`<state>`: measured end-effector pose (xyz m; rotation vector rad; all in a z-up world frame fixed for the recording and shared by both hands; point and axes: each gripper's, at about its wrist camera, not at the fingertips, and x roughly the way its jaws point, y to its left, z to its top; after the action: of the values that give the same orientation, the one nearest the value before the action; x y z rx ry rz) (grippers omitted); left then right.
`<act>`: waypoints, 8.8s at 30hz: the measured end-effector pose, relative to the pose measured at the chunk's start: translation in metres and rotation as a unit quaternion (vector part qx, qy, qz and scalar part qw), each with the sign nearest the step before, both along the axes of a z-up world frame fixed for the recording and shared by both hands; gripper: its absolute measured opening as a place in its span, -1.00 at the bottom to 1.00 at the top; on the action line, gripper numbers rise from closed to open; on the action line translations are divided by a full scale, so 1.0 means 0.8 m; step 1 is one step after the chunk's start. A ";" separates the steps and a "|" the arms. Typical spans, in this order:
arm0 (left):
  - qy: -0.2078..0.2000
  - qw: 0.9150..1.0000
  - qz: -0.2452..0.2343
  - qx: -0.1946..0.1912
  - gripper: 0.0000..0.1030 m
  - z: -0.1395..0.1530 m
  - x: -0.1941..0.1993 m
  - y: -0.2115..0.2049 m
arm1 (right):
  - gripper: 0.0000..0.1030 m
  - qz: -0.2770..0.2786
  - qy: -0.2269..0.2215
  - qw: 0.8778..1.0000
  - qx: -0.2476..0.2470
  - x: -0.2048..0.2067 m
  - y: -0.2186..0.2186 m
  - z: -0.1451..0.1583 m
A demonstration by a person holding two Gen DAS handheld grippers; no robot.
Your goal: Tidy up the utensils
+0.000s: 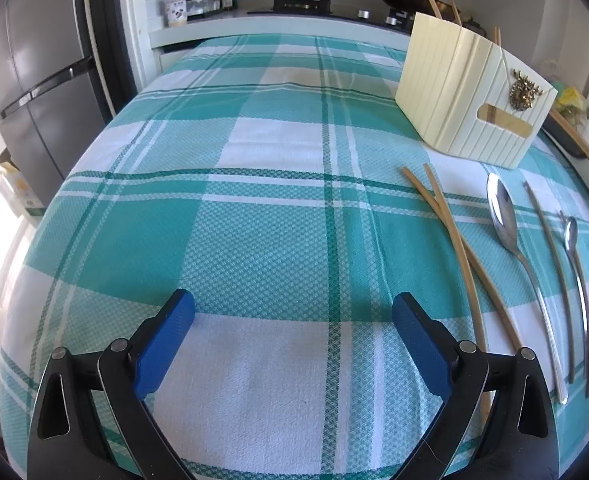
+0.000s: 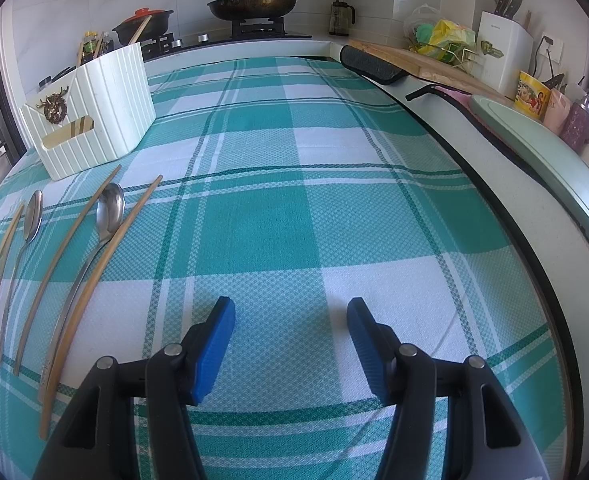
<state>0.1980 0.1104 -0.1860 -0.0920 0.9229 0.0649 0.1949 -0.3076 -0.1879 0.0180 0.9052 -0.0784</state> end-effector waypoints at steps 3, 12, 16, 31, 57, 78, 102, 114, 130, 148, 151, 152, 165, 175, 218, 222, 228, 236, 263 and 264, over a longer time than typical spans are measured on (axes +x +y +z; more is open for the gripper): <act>-0.001 1.000 0.000 -0.002 0.93 0.000 -0.001 0.000 | 0.16 0.000 0.000 1.000 0.001 0.000 0.000 0.000; -0.035 0.997 -0.031 -0.053 0.93 0.031 -0.007 -0.032 | 0.15 0.000 0.000 1.000 0.001 0.000 0.000 0.000; -0.027 0.997 -0.074 0.010 0.93 0.029 0.004 -0.081 | 0.16 0.000 -0.001 1.000 0.001 0.000 0.000 0.000; -0.010 0.995 -0.076 0.060 0.68 0.006 0.009 -0.104 | -0.23 0.098 0.010 0.992 0.082 0.007 0.113 0.023; -0.009 0.999 -0.040 0.036 -0.84 0.010 -0.022 -0.073 | -0.86 0.025 0.028 0.998 -0.044 -0.026 0.039 0.010; 0.020 0.999 -0.040 0.027 0.99 -0.008 -0.017 -0.061 | 0.24 0.041 0.004 0.999 0.000 -0.024 0.024 -0.001; 0.020 0.999 -0.041 0.026 0.99 -0.008 -0.016 -0.061 | 0.24 0.041 0.004 0.999 0.000 -0.023 0.023 -0.002; 0.054 0.996 -0.065 0.013 0.96 0.000 -0.010 -0.058 | 0.26 0.057 0.019 0.998 0.007 -0.020 0.020 0.001; 0.098 0.988 -0.117 0.030 0.61 0.002 0.063 -0.045 | 0.25 0.114 0.120 0.986 0.024 0.074 0.001 0.007; -0.137 0.983 -0.105 -0.056 -0.92 0.193 -0.003 -0.003 | -0.88 0.124 -0.129 0.982 0.065 0.031 0.023 0.209; -0.177 0.975 -0.108 -0.075 -0.92 0.227 -0.011 0.000 | -0.88 0.128 -0.164 0.976 0.070 0.022 0.029 0.241; -0.188 0.973 -0.110 -0.083 -0.92 0.238 -0.012 0.001 | -0.88 0.128 -0.178 0.973 0.072 0.024 0.031 0.251; -0.295 0.944 -0.119 -0.087 -0.92 0.378 0.094 -0.034 | -0.88 0.169 -0.278 0.945 0.026 0.125 0.088 0.385; -0.261 0.954 -0.122 -0.087 -0.92 0.344 0.176 -0.071 | -0.88 0.209 -0.324 0.921 0.055 0.171 0.152 0.402; 0.043 0.996 -0.043 -0.066 0.67 0.053 0.037 0.008 | 0.15 0.113 -0.026 0.993 -0.012 0.074 0.053 0.061; 0.037 0.996 -0.009 -0.075 0.67 0.020 0.001 0.004 | 0.15 0.079 -0.021 0.997 -0.016 0.027 0.037 0.033; 0.011 1.000 -0.021 0.006 0.76 0.001 -0.009 -0.026 | 0.15 0.066 -0.005 0.998 -0.022 0.014 0.029 0.003; 0.016 0.999 -0.026 0.025 0.99 -0.005 -0.009 -0.028 | 0.24 0.040 -0.002 0.999 0.011 0.018 0.014 -0.003; -0.001 0.999 -0.022 -0.034 0.98 0.008 -0.015 -0.034 | 0.25 0.040 -0.001 0.999 0.004 0.018 0.017 -0.003; -0.001 0.999 -0.025 -0.048 0.98 0.011 -0.016 -0.041 | 0.25 0.040 -0.001 0.999 0.004 0.018 0.017 -0.003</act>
<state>0.1853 0.0776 -0.1769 -0.1574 0.9263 -0.0255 0.2092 -0.2938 -0.1902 -0.0106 0.9041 -0.0009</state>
